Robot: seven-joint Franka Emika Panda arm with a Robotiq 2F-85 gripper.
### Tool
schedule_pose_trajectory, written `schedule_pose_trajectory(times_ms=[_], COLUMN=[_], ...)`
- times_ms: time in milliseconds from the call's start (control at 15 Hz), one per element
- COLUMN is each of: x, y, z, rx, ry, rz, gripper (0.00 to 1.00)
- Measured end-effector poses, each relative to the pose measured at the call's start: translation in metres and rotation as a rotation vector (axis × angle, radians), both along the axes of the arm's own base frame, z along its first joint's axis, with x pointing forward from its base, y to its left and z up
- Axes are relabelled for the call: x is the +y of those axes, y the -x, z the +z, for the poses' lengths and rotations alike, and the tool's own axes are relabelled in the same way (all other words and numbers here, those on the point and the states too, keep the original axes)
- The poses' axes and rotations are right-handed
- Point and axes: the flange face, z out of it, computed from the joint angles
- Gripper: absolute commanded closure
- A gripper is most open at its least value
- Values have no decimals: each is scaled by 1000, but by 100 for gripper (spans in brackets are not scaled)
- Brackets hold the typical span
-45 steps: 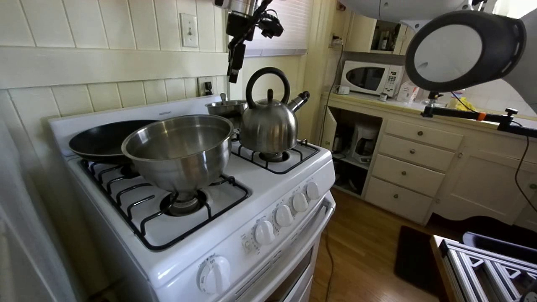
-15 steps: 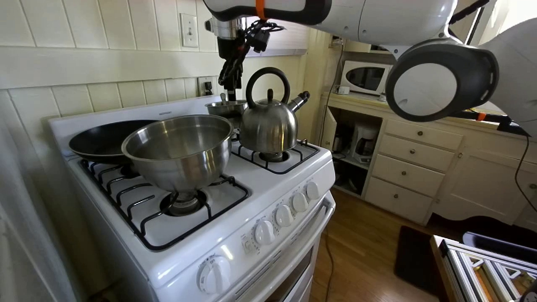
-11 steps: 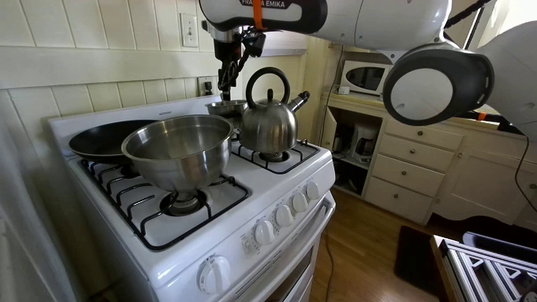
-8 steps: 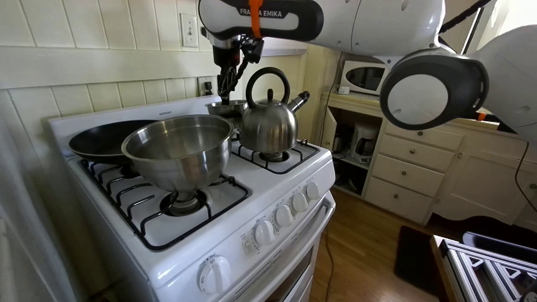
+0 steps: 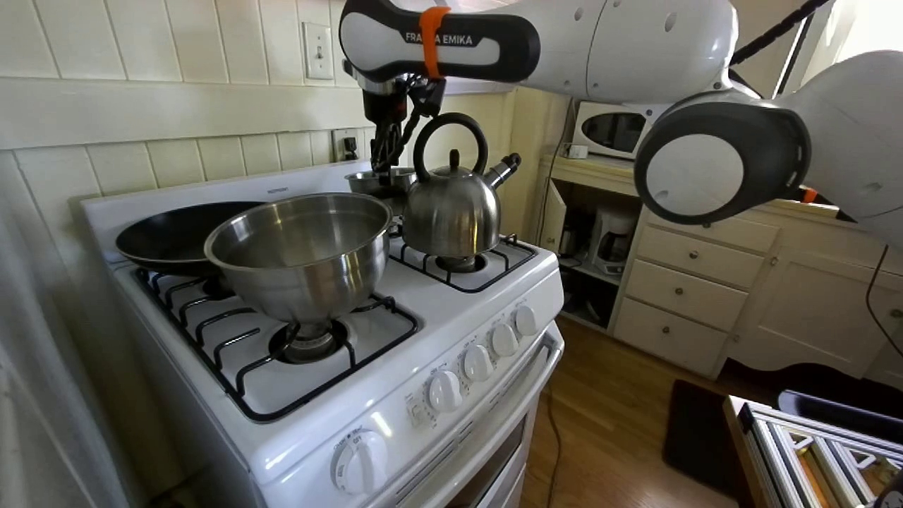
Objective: Put the smaller silver bowl inside the bigger silver bowl
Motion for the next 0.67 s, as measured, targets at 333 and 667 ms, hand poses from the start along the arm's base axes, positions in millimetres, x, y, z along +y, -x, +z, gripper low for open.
schedule_pose_trajectory(times_ms=[333, 667], x=[-7, -3], y=[1, 0], z=[-5, -6], rx=[2, 0], ry=[-16, -39], rz=[-5, 3], gripper=[87, 98])
